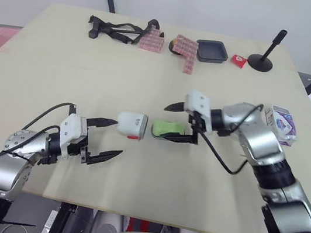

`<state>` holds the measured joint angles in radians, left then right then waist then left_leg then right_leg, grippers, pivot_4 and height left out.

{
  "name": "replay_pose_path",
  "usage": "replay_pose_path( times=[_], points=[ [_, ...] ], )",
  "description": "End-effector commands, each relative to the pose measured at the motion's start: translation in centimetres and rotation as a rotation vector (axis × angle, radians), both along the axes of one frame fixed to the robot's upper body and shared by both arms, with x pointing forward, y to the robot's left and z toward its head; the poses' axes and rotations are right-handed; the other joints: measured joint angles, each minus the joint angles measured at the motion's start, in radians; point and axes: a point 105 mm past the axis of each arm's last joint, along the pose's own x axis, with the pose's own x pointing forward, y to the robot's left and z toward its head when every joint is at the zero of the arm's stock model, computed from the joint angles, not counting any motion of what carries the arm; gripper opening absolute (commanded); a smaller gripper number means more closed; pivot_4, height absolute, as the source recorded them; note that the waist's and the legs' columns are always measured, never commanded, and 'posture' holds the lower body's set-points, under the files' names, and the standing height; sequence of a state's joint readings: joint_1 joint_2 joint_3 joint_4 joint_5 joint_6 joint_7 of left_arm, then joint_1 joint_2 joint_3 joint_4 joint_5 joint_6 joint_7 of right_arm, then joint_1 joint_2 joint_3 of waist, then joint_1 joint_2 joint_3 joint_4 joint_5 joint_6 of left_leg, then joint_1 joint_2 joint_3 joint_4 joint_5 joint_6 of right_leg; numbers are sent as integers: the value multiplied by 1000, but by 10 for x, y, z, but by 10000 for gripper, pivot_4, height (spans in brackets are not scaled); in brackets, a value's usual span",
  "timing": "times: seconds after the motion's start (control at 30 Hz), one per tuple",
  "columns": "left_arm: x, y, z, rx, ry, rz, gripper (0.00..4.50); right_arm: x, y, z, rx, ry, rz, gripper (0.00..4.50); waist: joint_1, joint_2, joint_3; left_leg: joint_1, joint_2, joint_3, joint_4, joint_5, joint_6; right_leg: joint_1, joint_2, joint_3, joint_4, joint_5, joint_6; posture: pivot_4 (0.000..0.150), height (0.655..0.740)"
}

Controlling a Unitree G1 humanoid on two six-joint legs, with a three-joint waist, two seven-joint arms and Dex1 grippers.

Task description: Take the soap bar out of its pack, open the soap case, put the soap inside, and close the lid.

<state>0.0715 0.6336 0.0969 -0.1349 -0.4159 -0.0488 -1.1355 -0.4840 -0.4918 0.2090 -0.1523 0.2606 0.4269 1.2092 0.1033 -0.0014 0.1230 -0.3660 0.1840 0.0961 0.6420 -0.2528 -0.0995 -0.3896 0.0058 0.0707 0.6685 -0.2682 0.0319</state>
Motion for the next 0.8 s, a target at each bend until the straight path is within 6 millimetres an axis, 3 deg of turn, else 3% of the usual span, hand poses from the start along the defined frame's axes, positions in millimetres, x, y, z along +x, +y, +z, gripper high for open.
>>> replay_pose_path(
  times=[0.03,0.23,0.47,0.8],
  points=[
    [9,6,9,29,-52,2,45000,-11,-25,15,112,-83,-69,44861,4,0,0,0,0,0,0,0,0,0,0,0,0,0,0,1500,7400],
    [29,6,20,32,-86,-4,45000,-39,-52,-5,316,-70,-268,44861,0,0,-2,0,0,0,-1,1,-1,1,0,1,0,0,0,1500,7400],
    [37,3,23,102,-74,-123,45000,-61,-73,-37,318,-92,-391,44861,-19,0,-2,-1,0,0,-1,1,-1,1,-1,0,-3,0,0,1500,7400],
    [51,-7,26,261,-53,-344,45000,-76,-82,-67,299,-39,-410,44861,-25,0,-2,0,-2,-1,-2,1,1,3,-4,-2,-4,0,0,1500,7400]
  ],
)
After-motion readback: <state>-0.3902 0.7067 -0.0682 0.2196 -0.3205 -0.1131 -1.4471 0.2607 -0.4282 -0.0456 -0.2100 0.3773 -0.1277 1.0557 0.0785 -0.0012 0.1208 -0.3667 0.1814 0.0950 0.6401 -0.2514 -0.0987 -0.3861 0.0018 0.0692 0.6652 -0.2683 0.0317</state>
